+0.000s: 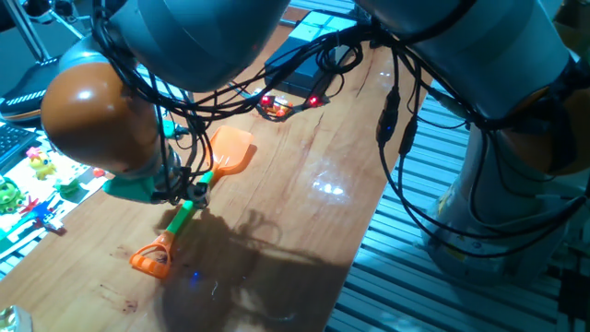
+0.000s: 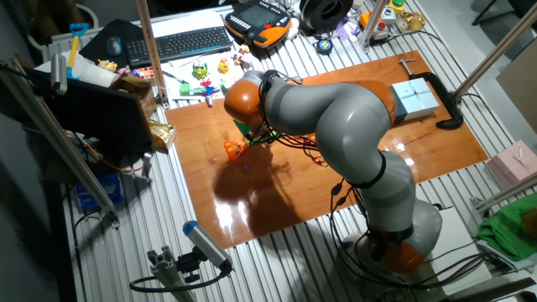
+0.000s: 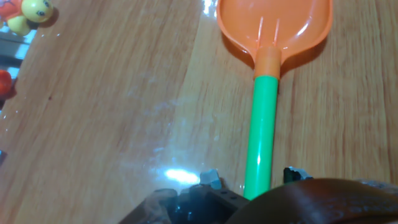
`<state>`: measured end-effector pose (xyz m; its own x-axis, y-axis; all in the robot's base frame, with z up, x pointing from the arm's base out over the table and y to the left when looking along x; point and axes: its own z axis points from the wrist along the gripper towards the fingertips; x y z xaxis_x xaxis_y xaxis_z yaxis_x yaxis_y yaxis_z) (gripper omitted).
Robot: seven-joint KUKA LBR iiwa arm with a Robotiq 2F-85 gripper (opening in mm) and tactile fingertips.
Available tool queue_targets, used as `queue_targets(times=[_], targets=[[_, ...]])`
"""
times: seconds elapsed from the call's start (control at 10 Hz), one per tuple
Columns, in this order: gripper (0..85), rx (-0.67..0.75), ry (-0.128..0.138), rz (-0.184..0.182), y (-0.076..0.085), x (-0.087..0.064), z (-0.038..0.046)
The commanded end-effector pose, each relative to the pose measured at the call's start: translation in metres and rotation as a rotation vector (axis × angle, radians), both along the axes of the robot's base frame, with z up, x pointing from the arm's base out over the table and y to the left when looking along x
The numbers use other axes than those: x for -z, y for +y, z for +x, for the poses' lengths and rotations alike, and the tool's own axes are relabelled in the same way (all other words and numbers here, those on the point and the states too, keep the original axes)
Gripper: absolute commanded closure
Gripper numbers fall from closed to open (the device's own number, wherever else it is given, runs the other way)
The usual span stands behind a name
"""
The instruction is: Use a shovel to scoop up an object
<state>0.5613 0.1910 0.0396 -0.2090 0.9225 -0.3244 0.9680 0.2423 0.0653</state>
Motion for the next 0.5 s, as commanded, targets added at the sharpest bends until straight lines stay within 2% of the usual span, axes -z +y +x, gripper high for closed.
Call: queue_targets(times=[0.0, 0.4], targets=[[31.7, -0.002, -0.006, 0.0, -0.001, 0.0017, 0.0], [37.3, -0.01, -0.021, 0.006, -0.003, 0.0093, -0.0014]])
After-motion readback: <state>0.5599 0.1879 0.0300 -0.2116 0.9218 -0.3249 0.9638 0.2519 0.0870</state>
